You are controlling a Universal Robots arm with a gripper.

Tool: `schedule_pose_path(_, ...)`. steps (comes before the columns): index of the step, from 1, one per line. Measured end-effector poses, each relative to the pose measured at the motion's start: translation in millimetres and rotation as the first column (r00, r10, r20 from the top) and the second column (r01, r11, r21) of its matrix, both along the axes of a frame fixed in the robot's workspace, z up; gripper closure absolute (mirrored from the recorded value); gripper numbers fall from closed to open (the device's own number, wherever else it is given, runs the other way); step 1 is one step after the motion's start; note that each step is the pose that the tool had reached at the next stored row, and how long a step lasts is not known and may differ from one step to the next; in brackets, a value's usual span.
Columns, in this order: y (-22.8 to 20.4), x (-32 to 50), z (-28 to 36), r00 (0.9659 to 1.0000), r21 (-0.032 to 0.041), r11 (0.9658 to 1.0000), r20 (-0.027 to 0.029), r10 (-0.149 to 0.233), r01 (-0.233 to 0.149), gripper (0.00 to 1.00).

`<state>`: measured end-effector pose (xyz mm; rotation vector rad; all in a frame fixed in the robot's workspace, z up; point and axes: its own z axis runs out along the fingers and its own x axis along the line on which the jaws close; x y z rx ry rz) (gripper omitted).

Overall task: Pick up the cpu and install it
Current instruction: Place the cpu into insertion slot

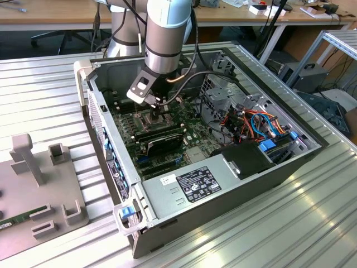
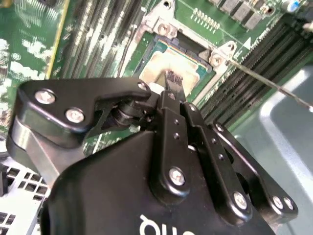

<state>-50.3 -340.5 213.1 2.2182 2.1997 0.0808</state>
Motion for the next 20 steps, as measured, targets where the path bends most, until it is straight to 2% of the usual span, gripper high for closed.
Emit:
schedule_pose_path(6, 0.0, -0.1, 16.1, 1.0000, -0.0051, 1.0000, -0.0001, 0.000, 0.000, 0.89)
schedule_pose_path(9, 0.0, -0.1, 20.2, 1.0000, -0.0060, 1.0000, -0.0001, 0.000, 0.000, 0.89)
schedule_pose_path(20, 0.0, -0.1, 24.5, 1.0000, -0.0067, 1.0000, -0.0001, 0.000, 0.000, 0.89)
